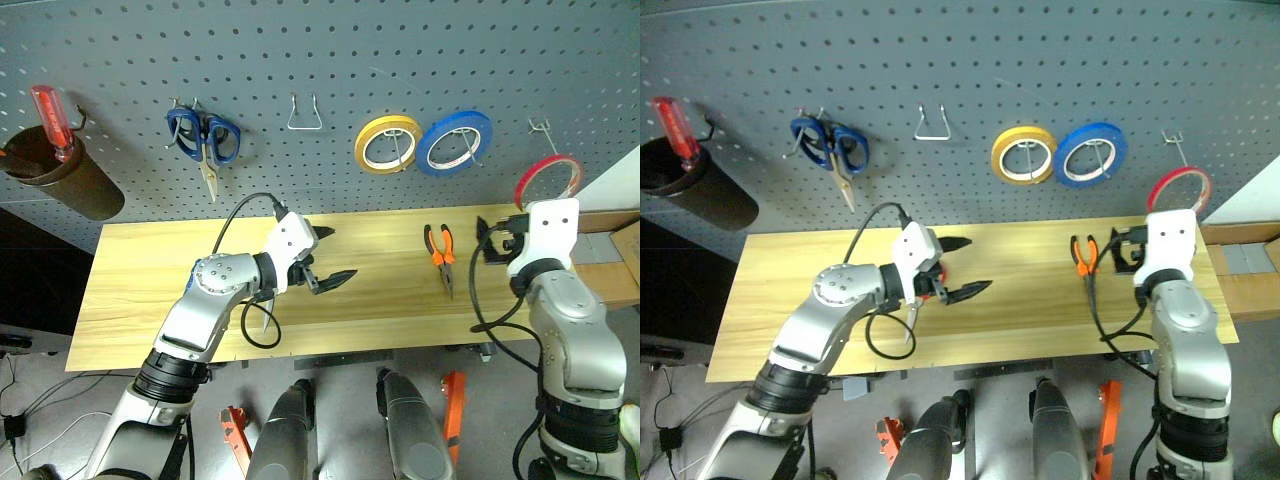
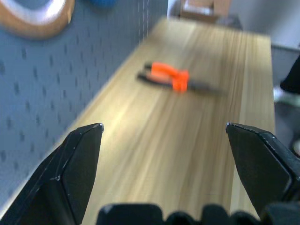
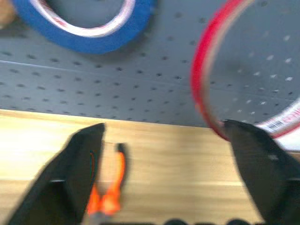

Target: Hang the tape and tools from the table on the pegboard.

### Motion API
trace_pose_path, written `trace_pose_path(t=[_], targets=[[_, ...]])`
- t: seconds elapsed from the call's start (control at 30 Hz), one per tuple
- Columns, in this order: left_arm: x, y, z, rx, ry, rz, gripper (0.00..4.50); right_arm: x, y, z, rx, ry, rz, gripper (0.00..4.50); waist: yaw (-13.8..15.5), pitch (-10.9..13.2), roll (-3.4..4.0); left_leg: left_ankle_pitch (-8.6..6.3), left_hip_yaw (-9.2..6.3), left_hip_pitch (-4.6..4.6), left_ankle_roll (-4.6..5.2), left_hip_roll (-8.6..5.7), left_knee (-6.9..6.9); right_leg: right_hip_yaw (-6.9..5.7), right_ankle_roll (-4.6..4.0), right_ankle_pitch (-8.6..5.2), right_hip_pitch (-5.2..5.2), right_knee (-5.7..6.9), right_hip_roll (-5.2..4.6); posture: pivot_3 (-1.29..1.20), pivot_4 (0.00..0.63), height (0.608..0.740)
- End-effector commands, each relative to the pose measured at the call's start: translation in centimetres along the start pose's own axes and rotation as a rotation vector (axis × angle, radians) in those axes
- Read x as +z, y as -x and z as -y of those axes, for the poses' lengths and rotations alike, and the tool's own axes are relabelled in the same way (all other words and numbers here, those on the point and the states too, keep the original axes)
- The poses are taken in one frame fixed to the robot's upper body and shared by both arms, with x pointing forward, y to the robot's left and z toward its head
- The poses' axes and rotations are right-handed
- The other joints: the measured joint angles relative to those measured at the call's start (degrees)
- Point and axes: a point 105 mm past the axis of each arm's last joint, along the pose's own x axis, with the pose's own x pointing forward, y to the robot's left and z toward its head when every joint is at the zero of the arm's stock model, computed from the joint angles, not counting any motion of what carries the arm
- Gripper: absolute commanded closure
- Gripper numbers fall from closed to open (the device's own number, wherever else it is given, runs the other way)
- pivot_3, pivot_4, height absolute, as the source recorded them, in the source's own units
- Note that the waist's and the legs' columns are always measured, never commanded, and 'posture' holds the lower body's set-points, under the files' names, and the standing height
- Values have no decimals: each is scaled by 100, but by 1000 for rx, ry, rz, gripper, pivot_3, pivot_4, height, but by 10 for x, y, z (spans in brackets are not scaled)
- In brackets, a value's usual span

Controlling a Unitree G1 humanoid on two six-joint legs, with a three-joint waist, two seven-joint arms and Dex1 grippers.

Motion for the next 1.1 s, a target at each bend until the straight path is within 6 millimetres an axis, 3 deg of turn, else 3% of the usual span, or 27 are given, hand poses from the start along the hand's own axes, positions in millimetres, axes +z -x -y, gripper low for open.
trace_pose_path(t=[0.03, 0.23, 0.37, 0.5, 0.6, 0.73, 0.9, 1.0, 1.1], targets=[[-6, 9, -2, -23, -38, -31, 0, -50, 1, -36, 96, -53, -252, 22, 10, -7, -11, 0, -1, 1, 0, 2, -2, -2, 0, 0, 1, -1, 2, -140, 415, 740], [-10, 11, -2, -60, -63, -61, 0, -77, -18, -54, 126, -63, -430, 22, -58, -36, -63, -5, 1, 13, -7, 26, -5, -2, -1, 0, 3, -4, 22, -137, 417, 740], [-9, 10, -1, -67, -94, -66, 0, -69, -24, -53, 126, -43, -393, 22, -84, -65, -111, -20, 1, 22, -30, 86, -5, -5, -20, 10, 4, -14, 81, -110, 409, 740], [-5, 10, -4, -30, -113, -41, 0, -46, -21, -33, 17, 55, -279, 22, -83, -64, -110, -23, 1, 26, -35, 101, -5, -4, -27, 13, 3, -13, 97, -108, 406, 740], [4, 8, -6, -3, -108, 2, 0, -8, -13, -13, -79, 147, -100, 22, -54, -58, -101, -23, 2, 22, -36, 97, -4, 0, -27, 13, 1, -15, 92, -108, 406, 740], [7, 6, -6, 7, -105, 22, 0, 22, 4, -17, -68, 148, 43, 22, -40, -40, -75, -24, 7, 11, -37, 92, -4, 5, -27, 13, -7, -19, 88, -119, 408, 740], [9, 5, -10, 30, -111, 38, 0, 73, 30, -26, -66, 205, 334, 22, -38, -4, -24, -24, 11, 4, -37, 92, -6, 8, -27, 13, -16, -19, 88, -132, 411, 740], [12, 3, -11, 41, -111, 52, 0, 70, 30, -21, -109, 249, 338, 22, -28, -1, -21, -24, 14, 2, -38, 89, -5, 6, -26, 13, -17, -20, 87, -141, 412, 740], [13, -1, -10, 36, -117, 60, 0, 46, 13, -6, -162, 286, 215, 22, -18, 0, -21, -24, 22, 1, -38, 89, -4, 5, -26, 13, -16, -22, 86, -145, 410, 740]])
